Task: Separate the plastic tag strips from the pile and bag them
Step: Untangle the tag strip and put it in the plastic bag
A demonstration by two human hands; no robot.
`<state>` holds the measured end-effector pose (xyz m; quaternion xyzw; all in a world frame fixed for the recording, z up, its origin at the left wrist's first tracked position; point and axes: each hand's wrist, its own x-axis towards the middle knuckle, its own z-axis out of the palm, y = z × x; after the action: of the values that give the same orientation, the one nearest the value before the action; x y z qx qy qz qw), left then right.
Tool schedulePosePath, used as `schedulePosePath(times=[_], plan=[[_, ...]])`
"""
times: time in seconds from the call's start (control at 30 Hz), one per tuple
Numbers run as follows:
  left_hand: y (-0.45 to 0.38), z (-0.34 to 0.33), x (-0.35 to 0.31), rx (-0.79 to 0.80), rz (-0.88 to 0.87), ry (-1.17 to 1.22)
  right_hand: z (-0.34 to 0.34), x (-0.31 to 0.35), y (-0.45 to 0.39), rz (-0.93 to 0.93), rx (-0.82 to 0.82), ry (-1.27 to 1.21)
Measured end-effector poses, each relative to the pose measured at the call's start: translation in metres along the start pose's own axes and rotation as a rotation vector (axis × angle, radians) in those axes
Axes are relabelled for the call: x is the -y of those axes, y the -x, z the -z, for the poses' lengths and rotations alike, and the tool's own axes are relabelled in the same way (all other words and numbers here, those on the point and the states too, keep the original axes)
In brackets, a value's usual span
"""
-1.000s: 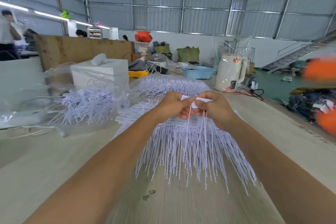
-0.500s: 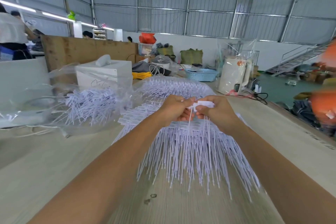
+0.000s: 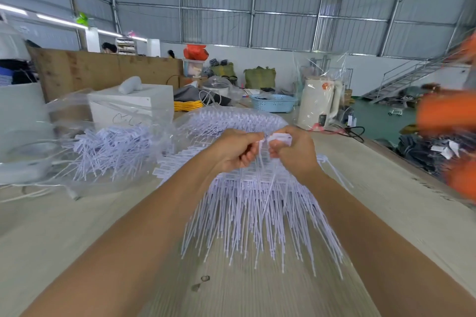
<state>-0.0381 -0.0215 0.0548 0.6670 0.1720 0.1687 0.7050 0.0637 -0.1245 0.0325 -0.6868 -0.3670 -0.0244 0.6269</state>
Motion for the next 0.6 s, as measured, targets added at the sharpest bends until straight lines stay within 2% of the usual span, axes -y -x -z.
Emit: schedulePosePath(times=[0.1, 0.23, 0.33, 0.4, 0.5, 0.6], plan=[[0.003, 0.012, -0.001, 0.043, -0.089, -0.103, 0.030, -0.005, -0.010, -0.189, -0.092, -0.194], [-0.001, 0.017, 0.003, -0.108, -0.209, -0.332, 0.052, 0.014, -0.018, -0.276, -0.039, -0.467], [-0.003, 0.010, 0.004, -0.123, -0.288, -0.387, 0.055, 0.043, -0.026, -0.275, 0.036, -0.733], [-0.004, 0.005, 0.002, -0.114, -0.324, -0.388, 0.052, 0.059, -0.027, -0.290, 0.131, -0.718], [-0.004, 0.001, -0.004, -0.102, -0.333, -0.304, 0.039, 0.064, -0.020, -0.388, 0.284, -0.485], [0.000, -0.004, -0.009, -0.044, -0.314, -0.362, 0.028, 0.055, -0.011, -0.422, 0.394, -0.320]])
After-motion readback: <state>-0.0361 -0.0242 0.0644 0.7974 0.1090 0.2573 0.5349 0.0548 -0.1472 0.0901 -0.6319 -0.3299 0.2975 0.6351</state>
